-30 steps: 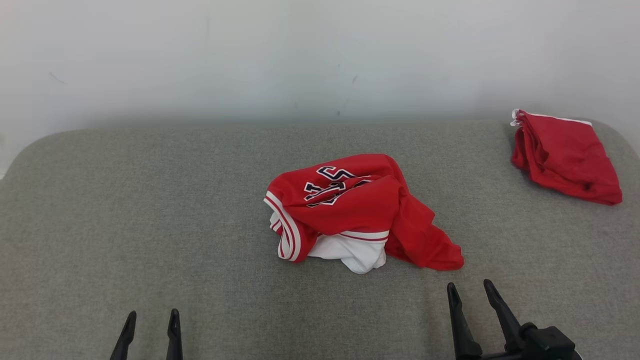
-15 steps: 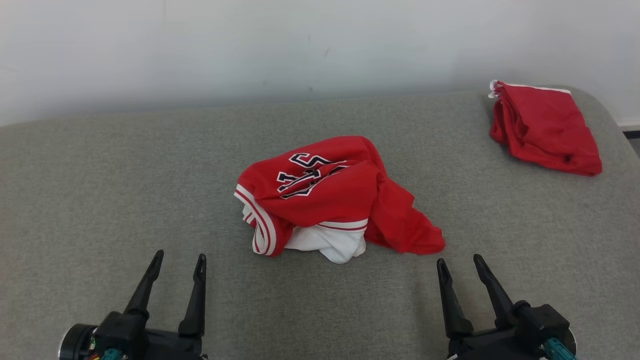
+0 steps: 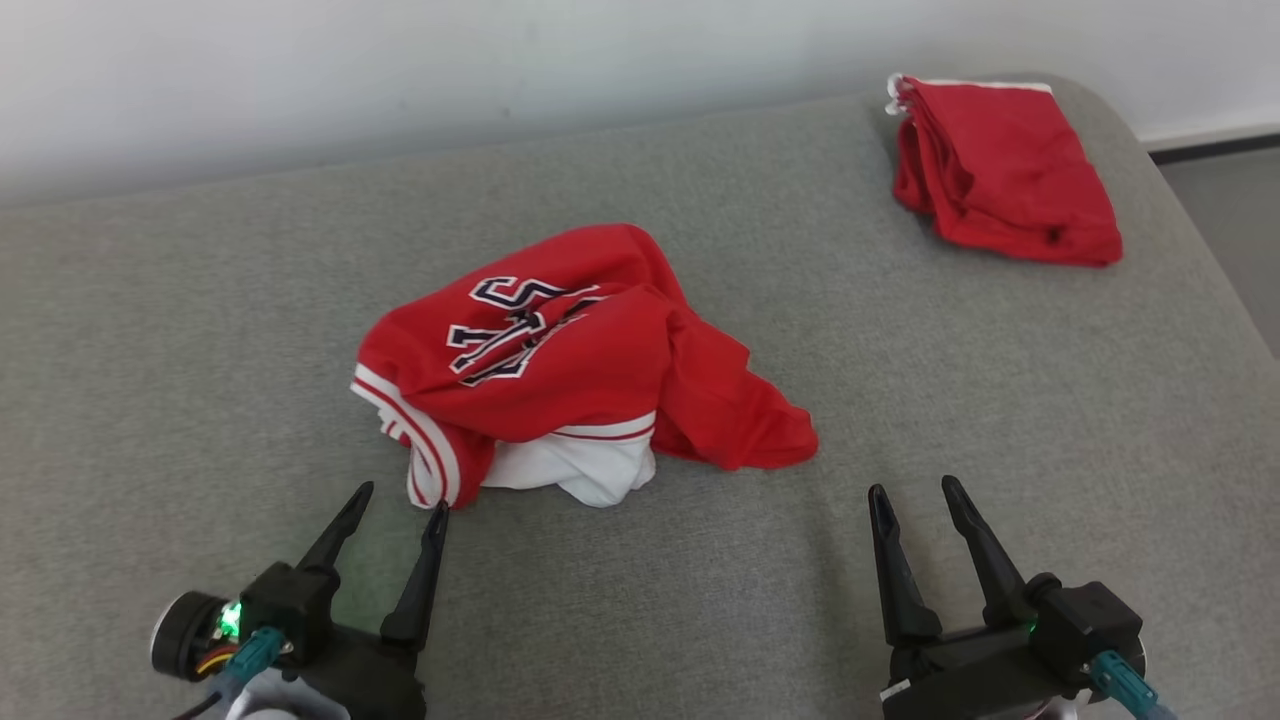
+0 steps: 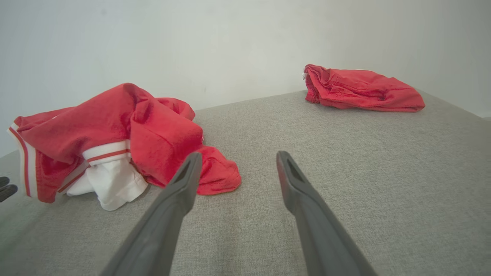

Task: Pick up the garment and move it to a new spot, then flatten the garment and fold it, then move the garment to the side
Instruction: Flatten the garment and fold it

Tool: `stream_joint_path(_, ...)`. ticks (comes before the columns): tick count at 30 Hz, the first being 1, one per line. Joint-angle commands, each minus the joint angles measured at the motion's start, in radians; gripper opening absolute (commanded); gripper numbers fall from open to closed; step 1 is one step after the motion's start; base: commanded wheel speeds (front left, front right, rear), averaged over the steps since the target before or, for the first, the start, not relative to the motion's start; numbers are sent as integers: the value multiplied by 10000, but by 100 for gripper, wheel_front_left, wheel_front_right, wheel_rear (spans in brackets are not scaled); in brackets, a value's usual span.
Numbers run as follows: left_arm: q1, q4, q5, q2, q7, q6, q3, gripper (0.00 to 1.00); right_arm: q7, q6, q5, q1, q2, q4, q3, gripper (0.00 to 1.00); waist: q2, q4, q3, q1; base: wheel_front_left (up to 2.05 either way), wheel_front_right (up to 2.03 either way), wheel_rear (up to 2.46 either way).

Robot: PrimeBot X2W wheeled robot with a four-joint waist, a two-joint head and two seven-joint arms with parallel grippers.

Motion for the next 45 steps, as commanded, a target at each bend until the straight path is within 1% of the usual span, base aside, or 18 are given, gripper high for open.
stream_joint_path(1, -113, 38, -44, 44, -17, 18, -37, 100, -8, -26, 93, -113, 17, -57, 18, 100, -1, -296, 313, -2, 0, 0, 0)
stream_joint_path(8, -710, 579, -509, 289, -19, 18, -871, 100, -8, -26, 133, -162, 18, -73, -13, 100, -1, -396, 482, -2, 0, 0, 0)
stream_joint_path(9, -798, 644, -544, 297, -19, 18, -946, 32, -8, -26, 125, -162, 17, -62, -21, 100, -1, -385, 476, -2, 0, 0, 0)
stream_joint_path(10, -877, 699, -617, 304, -19, 18, -1057, 0, -8, -26, 119, -159, 17, -54, -21, 100, -1, -372, 461, -2, 0, 0, 0)
stream_joint_path(13, -1027, 693, -774, 317, -19, 18, -1208, 0, -8, -26, 86, -149, 15, -24, -29, 100, -1, -294, 354, -2, 0, 0, 0)
stream_joint_path(18, -787, 33, -994, 223, -19, 18, -1135, 0, -8, -26, 36, 18, 17, 29, -68, 100, -1, 4, 66, -2, 0, 0, 0)
stream_joint_path(23, -188, -1114, -956, 462, -19, 18, -1373, 0, -8, -26, -9, 235, 17, 87, -132, 100, -1, 666, -210, -2, 0, 0, 0)
stream_joint_path(28, 564, -2266, -1073, 1046, -19, 20, -1528, 0, -8, -26, -14, 369, 14, 141, -136, 100, -1, 1467, -406, -2, 0, 0, 0)
stream_joint_path(30, 894, -2668, -1053, 1374, -19, 20, -1552, 0, -8, -26, -4, 392, 15, 177, -111, 100, -1, 1768, -481, -2, 0, 0, 0)
stream_joint_path(35, 1760, -3586, -1216, 1897, 27, 51, -1493, 0, -8, -26, 39, 476, 14, 238, -122, 100, -1, 2454, -677, -2, 0, 0, 0)
stream_joint_path(40, 2672, -4982, -1232, 2426, 567, 273, -1574, 0, -8, -26, 35, 476, 12, 241, -200, 100, -1, 2835, -681, -2, 0, 0, 0)
stream_joint_path(43, 3133, -5851, -1283, 2811, 976, 376, -1562, 0, -8, -26, 7, 434, 14, 221, -257, 100, -1, 2931, -604, -2, 0, 0, 0)
stream_joint_path(44, 3133, -5851, -1283, 2811, 976, 376, -1562, 0, -8, -26, 7, 434, 14, 221, -257, 100, -1, 2931, -604, -2, 0, 0, 0)
stream_joint_path(45, 3273, -6127, -1297, 2927, 1087, 427, -1535, 0, -8, -26, -15, 417, 14, 223, -268, 100, -1, 2941, -559, -2, 0, 0, 0)
